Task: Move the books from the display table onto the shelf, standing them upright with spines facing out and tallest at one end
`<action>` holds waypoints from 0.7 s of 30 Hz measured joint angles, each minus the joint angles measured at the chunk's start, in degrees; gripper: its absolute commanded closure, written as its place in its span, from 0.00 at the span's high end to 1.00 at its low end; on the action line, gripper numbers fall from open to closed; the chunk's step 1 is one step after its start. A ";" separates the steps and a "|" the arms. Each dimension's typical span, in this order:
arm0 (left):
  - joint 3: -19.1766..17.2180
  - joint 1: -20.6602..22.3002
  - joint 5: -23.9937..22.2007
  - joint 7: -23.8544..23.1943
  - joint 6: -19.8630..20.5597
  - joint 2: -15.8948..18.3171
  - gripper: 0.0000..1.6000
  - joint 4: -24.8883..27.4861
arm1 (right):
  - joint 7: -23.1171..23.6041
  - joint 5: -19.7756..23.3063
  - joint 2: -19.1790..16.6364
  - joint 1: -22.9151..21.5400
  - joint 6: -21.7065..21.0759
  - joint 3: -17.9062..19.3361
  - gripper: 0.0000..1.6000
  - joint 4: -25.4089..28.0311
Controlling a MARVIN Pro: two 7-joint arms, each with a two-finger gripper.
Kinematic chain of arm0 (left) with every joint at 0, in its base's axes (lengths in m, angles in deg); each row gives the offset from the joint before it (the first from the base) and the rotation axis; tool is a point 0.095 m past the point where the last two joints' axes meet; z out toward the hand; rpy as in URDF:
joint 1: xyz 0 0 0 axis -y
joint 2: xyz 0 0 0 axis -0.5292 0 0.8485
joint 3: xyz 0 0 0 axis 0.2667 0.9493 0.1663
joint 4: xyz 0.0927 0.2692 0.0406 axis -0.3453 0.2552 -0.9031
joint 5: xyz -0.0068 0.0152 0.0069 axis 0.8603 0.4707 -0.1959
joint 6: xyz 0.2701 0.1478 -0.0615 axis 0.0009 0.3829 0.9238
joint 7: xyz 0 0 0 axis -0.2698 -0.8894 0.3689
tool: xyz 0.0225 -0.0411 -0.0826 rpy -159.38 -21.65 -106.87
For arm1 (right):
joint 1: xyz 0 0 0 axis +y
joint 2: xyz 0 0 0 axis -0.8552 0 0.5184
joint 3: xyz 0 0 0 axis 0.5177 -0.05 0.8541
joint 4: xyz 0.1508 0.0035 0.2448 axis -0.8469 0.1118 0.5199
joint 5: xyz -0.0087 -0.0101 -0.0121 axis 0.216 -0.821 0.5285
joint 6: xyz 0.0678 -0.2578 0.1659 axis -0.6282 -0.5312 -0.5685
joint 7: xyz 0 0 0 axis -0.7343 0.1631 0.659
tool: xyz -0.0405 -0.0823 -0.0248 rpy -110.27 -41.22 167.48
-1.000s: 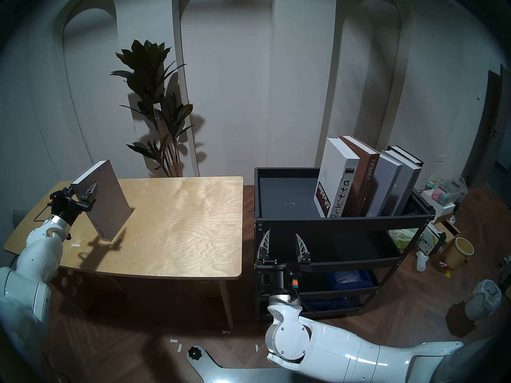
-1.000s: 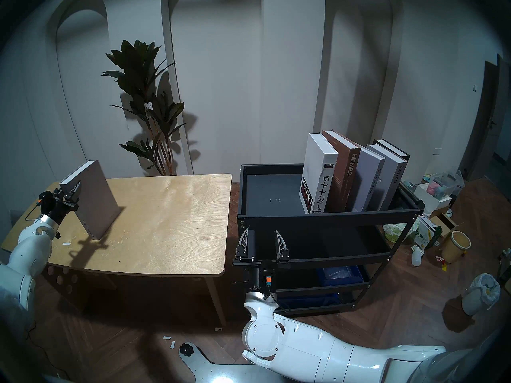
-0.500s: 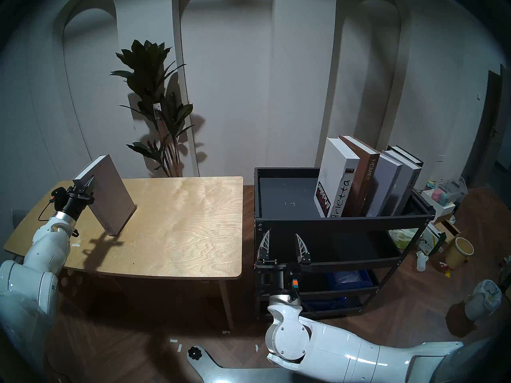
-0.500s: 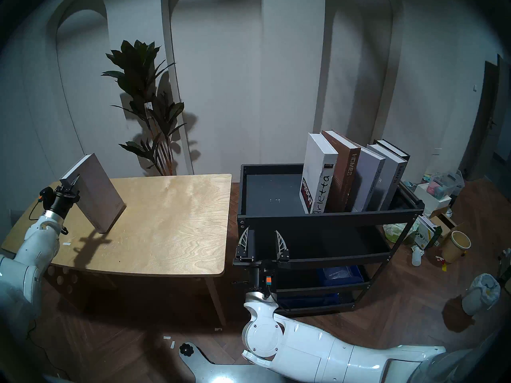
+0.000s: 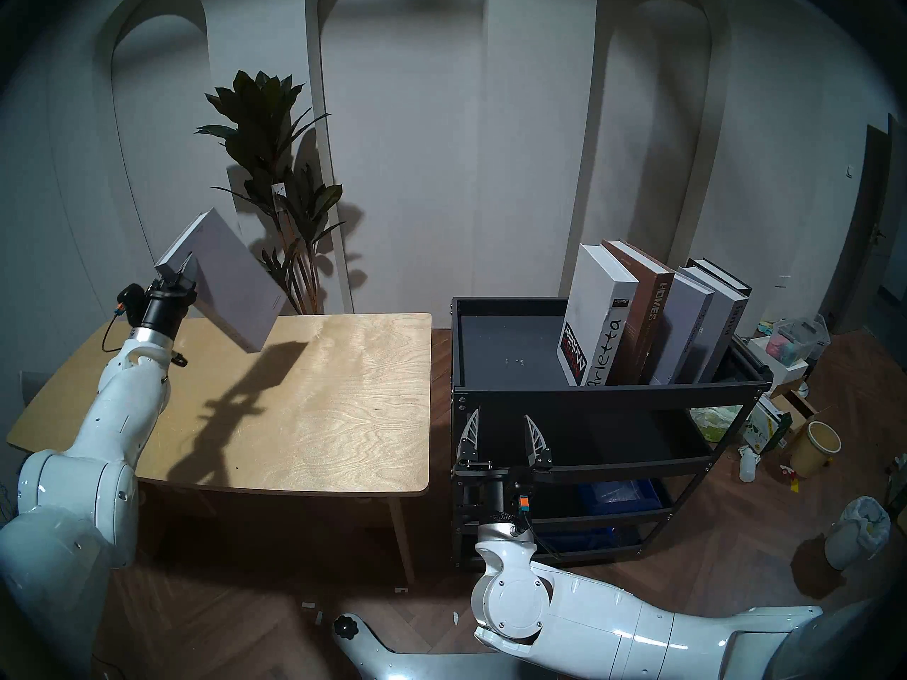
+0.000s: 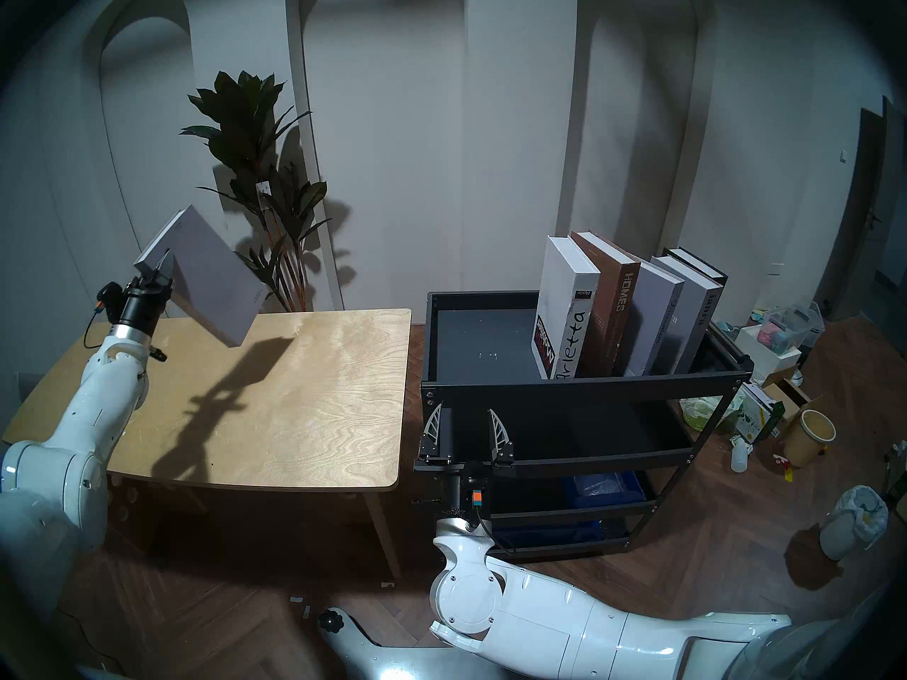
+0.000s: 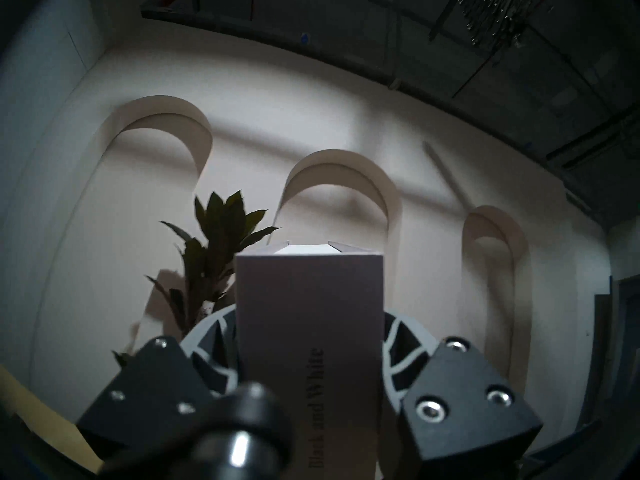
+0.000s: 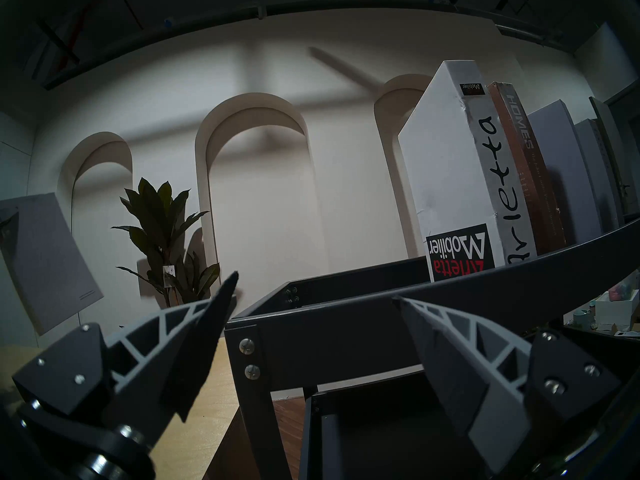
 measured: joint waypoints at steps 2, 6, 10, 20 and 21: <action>0.60 0.42 -0.30 -0.32 0.57 -1.52 0.00 1.44 | 0.00 0.01 0.00 -0.01 0.00 0.00 1.00 -0.05; 1.75 0.80 -1.08 -0.71 2.05 -4.29 0.00 4.17 | 0.00 0.01 0.00 -0.02 0.00 -0.01 1.00 -0.15; 3.54 0.82 -2.23 -0.95 4.22 -8.29 0.00 7.79 | 0.01 0.02 0.00 -0.05 0.00 -0.01 1.00 -0.31; 5.39 0.46 -3.98 0.42 6.69 -14.18 0.00 13.60 | 0.01 0.02 0.01 -0.09 0.00 -0.02 1.00 -0.51; 5.53 0.25 -4.14 0.87 6.90 -14.61 0.00 14.24 | 0.01 0.02 0.01 -0.09 0.00 -0.02 1.00 -0.53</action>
